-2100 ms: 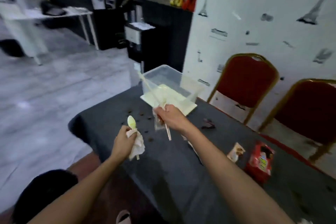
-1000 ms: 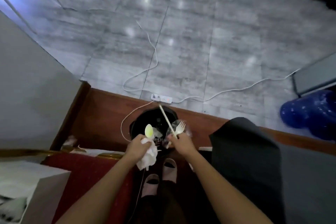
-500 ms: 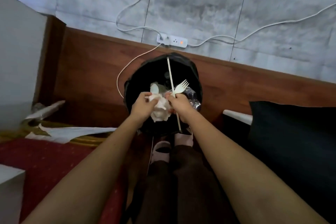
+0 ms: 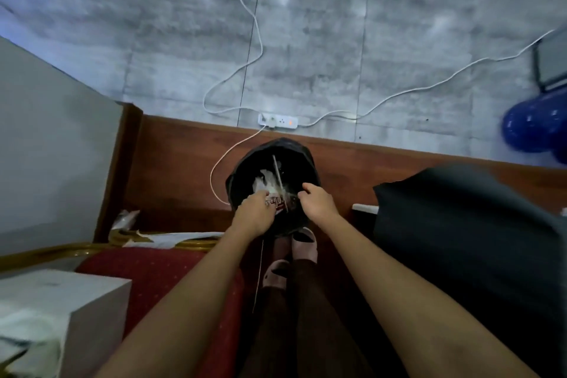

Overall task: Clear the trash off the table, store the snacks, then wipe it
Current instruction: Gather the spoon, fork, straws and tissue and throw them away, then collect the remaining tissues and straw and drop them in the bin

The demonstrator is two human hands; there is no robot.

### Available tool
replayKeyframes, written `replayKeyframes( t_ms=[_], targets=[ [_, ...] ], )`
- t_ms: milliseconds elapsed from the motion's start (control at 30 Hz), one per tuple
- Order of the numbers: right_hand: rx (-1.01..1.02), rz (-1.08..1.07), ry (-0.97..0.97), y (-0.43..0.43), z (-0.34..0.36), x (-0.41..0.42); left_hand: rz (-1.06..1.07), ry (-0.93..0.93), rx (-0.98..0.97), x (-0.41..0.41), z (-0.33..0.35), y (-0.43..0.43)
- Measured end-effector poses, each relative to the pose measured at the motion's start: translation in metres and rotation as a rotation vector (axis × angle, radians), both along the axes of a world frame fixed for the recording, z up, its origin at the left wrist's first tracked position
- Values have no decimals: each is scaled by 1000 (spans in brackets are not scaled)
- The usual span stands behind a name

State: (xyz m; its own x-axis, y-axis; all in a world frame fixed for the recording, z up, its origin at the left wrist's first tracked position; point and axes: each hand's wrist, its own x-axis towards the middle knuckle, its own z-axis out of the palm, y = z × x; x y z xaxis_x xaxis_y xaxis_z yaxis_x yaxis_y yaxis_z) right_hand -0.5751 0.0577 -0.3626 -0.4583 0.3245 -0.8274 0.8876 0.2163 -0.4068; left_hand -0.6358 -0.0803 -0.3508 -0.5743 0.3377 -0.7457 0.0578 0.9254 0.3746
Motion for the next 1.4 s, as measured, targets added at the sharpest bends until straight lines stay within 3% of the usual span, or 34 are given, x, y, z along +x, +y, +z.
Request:
replayKeyframes(
  t_ms=[133, 300, 500, 700, 900, 1067, 1400],
  targets=[
    [189, 196, 118, 4, 87, 24, -242, 154, 47, 15, 81, 12],
    [463, 208, 182, 16, 175, 77, -546, 365, 144, 45, 154, 41],
    [848, -16, 191, 30, 258, 206, -858, 607, 432, 129, 223, 109],
    [1044, -486, 66, 15, 312, 377, -1233, 703, 797, 271, 270, 157],
    [1070, -871, -115, -44, 326, 532, -1608, 612, 920, 424, 279, 152],
    [1053, -1175, -177, -135, 321, 648, -1801, 505, 994, 546, 278, 108],
    [1032, -1477, -578, -314, 307, 866, -2250, 257, 1055, 753, 268, -28]
  ],
)
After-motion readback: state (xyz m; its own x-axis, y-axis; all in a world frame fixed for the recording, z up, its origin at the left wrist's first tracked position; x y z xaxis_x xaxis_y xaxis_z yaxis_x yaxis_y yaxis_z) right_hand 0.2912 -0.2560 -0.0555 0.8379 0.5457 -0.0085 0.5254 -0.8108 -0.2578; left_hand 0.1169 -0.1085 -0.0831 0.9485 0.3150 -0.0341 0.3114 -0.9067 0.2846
